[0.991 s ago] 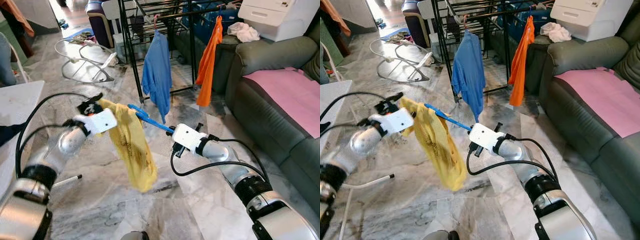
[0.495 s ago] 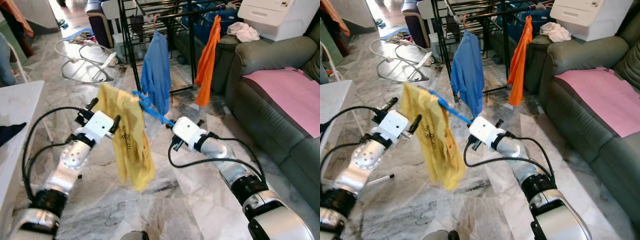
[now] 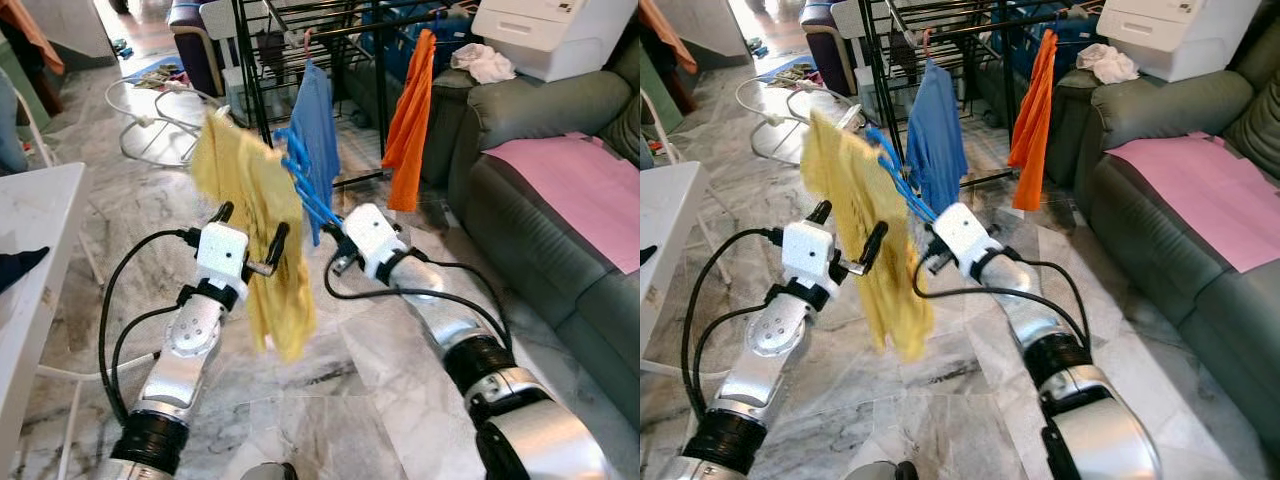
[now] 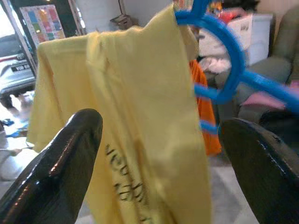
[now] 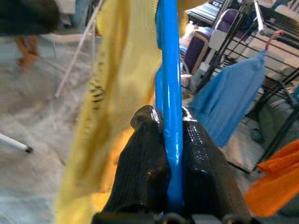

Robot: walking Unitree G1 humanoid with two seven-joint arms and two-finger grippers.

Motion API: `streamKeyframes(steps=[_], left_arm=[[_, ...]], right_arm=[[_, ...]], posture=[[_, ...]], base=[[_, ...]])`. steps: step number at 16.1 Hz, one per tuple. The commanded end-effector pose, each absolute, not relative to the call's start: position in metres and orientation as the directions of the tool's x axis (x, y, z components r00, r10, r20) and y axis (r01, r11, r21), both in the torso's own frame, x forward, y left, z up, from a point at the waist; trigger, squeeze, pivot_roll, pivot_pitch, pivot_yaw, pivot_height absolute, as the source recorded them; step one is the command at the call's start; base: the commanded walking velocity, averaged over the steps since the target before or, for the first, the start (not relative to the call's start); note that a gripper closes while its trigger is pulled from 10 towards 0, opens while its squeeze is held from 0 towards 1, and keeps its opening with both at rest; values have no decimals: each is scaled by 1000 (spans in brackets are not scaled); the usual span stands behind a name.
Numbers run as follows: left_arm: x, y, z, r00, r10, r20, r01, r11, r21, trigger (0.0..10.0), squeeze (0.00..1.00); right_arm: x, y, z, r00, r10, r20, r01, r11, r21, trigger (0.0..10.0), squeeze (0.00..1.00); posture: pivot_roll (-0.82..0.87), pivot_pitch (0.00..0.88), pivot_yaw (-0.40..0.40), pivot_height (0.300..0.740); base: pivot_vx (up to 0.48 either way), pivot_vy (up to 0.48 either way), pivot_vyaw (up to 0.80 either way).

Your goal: Hang hanger

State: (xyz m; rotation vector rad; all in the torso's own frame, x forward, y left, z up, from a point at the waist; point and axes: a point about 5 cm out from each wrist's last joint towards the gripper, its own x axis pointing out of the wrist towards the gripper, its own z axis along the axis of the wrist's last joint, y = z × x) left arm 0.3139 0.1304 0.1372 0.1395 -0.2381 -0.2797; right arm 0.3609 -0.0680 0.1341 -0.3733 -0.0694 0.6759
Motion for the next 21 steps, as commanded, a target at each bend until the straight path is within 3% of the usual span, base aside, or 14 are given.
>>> streamKeyframes(steps=[1,3,5,6,13,21], left_arm=[[313,127,142,927,-304,219,277,950,146,10000,1000],[312,122,143,926,-312,211,286,947,145,10000,961],[315,119,145,924,-315,216,293,948,126,10000,71],[317,118,147,924,-317,215,295,947,127,10000,0],[323,137,153,955,-186,232,162,979,120,10000,0],[312,153,144,970,-137,203,117,988,106,10000,0]], right_arm=[[363,-57,155,758,651,26,-603,717,-349,0,0],[358,-50,154,729,684,28,-642,697,-321,0,0],[355,-47,154,705,709,38,-671,683,-289,0,0],[350,-43,155,674,737,48,-701,659,-272,0,0],[328,-42,157,551,831,70,-802,551,-229,0,0],[334,-51,163,576,815,61,-783,572,-243,0,0]], posture=[[-20,31,68,740],[-20,31,68,740],[-21,28,65,740],[-23,27,66,740],[-29,23,72,740],[-20,21,67,740]], base=[[0,0,0],[0,0,0],[0,0,0],[0,0,0],[0,0,0],[0,0,0]])
